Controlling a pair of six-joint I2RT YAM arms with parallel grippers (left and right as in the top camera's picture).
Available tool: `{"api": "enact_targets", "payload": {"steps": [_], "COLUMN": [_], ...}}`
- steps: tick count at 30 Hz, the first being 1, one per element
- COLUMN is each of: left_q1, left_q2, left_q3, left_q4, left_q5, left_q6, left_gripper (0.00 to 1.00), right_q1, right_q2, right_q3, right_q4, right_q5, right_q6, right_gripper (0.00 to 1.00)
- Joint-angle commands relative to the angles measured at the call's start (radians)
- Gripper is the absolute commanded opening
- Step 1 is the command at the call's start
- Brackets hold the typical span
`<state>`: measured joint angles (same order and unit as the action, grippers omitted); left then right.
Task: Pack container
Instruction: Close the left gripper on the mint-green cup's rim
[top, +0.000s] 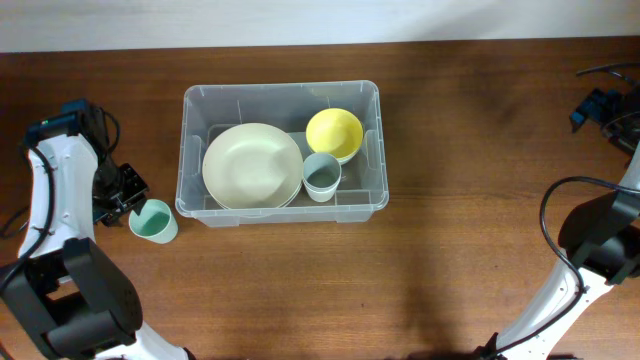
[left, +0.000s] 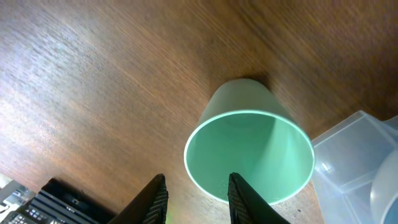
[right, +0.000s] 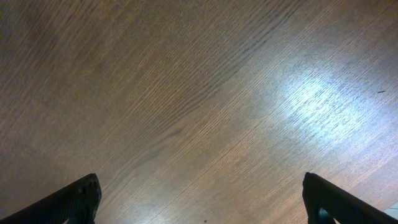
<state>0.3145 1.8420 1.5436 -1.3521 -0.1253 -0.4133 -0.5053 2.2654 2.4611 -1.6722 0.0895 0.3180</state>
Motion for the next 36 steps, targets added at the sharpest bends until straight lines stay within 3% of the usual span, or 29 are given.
{"api": "enact_targets", "payload": {"steps": [1, 31, 33, 36], "left_q1": [0.005, 0.005, 0.005, 0.005], "left_q2": [-0.004, -0.004, -0.004, -0.005], "left_q3": [-0.026, -0.232, -0.233, -0.229], "left_q4": [0.013, 0.211, 0.214, 0.217], "left_q5": [-0.022, -0.012, -0.011, -0.011], "left_q6": [-0.035, -0.065, -0.065, -0.065], "left_gripper": [0.34, 0.34, 0.28, 0.05], "right_q1": [0.001, 0.001, 0.001, 0.001], "right_q2": [-0.021, -0.021, -0.021, -0.021], "right_q3": [-0.002, -0.002, -0.002, -0.002], "right_q4": [0.001, 0.001, 0.001, 0.001], "right_q5": [0.009, 0.009, 0.009, 0.009], "right_q6": [0.008, 0.008, 0.008, 0.008], "right_gripper": [0.99, 0.99, 0.99, 0.99]}}
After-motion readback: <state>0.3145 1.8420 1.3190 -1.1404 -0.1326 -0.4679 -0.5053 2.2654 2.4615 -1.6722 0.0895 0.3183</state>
